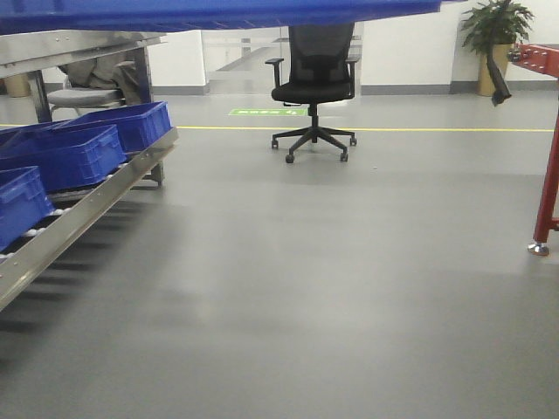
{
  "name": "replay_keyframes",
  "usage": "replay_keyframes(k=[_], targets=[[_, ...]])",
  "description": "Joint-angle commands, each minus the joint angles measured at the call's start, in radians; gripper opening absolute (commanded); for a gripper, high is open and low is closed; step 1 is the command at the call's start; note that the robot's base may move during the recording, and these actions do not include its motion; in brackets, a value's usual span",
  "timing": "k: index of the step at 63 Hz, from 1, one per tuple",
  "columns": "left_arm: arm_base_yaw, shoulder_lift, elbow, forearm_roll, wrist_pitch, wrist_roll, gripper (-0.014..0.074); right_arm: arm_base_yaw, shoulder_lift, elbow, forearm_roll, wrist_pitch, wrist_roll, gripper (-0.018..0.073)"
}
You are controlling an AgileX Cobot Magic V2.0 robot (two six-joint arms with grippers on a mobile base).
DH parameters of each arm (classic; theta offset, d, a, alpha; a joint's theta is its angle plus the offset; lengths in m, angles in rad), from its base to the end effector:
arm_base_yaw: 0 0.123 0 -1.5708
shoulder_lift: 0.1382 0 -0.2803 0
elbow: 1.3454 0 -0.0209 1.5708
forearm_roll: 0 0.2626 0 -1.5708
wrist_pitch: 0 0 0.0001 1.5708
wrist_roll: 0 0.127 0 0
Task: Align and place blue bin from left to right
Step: 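Hold the bin with both grippers while driving across the floor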
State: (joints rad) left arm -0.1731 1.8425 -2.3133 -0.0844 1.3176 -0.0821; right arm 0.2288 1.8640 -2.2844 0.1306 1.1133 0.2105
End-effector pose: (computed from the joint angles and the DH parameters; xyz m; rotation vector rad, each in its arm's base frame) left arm 0.4072 -0.0817 0.4497 0.1226 2.3348 -0.2331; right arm 0.4256 0.1143 0.4520 -0.0242 2.1976 0.4091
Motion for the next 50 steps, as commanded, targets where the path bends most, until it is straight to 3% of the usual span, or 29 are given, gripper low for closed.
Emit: replay_keyframes(k=[1,50], targets=[[-0.030,-0.031,-0.023,-0.222,-0.120,0.002,-0.0111,0.031,-0.023,-0.019,0.118,-0.105,-0.036,-0.0154],[-0.030,-0.031,-0.023,-0.222,-0.120,0.002,-0.0111,0.031,-0.023,-0.019,0.118,-0.105,-0.036,-0.0154]])
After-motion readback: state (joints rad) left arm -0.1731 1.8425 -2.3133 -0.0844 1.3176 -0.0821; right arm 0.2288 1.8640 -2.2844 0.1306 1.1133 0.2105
